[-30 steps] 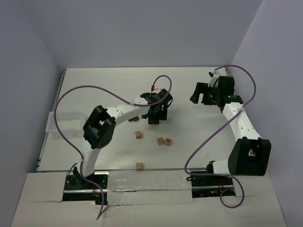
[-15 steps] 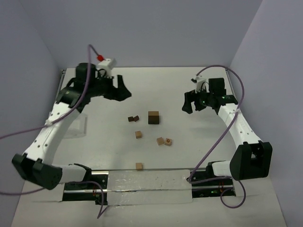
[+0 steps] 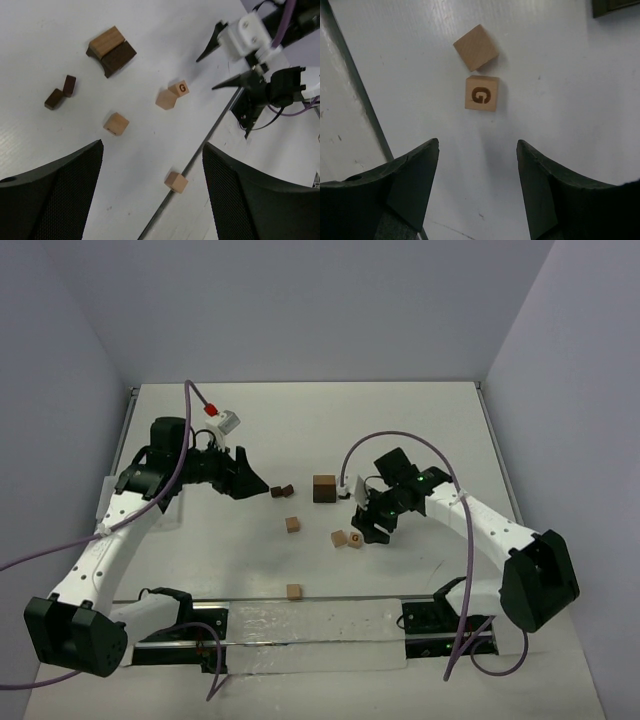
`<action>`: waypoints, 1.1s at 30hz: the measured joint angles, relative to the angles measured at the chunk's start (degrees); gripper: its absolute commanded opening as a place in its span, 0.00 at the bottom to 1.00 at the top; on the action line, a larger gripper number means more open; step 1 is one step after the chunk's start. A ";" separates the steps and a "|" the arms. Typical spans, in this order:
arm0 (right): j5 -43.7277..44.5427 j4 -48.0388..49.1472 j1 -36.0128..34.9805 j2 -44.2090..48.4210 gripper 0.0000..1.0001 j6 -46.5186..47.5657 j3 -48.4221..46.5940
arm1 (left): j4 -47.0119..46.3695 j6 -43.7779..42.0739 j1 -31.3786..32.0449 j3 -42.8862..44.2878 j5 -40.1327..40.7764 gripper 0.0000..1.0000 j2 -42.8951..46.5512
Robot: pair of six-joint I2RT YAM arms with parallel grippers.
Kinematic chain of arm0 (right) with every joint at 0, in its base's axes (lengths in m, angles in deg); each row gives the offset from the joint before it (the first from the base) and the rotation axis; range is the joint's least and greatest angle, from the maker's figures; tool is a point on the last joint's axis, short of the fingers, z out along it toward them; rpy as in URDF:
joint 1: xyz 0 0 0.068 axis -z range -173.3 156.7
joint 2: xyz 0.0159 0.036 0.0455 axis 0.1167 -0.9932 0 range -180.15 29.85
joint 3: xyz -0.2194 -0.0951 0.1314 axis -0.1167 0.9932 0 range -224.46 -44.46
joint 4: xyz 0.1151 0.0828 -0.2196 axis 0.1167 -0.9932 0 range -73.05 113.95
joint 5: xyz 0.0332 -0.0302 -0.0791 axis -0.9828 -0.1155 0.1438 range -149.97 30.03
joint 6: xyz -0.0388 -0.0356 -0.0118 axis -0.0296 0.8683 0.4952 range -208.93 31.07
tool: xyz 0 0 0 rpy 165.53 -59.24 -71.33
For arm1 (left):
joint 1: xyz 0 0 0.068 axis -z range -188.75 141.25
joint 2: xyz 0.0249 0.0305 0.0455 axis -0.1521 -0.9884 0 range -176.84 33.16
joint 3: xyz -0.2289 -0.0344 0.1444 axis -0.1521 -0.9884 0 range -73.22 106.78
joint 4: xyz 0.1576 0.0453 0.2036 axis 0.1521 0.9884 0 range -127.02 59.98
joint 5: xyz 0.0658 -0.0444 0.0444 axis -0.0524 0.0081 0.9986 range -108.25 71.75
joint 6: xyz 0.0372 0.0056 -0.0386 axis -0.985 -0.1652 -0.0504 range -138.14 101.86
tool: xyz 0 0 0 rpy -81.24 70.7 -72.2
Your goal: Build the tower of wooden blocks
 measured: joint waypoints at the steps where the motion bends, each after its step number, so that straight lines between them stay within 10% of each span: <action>1: 0.29 0.00 -0.77 -0.78 0.72 0.85 0.55 | -1.12 0.57 -0.02 -0.02 -0.16 0.85 -0.07; 33: 7.48 9.81 -8.51 -16.14 0.45 10.65 2.36 | -8.25 3.95 -1.92 0.79 -0.08 0.83 -5.39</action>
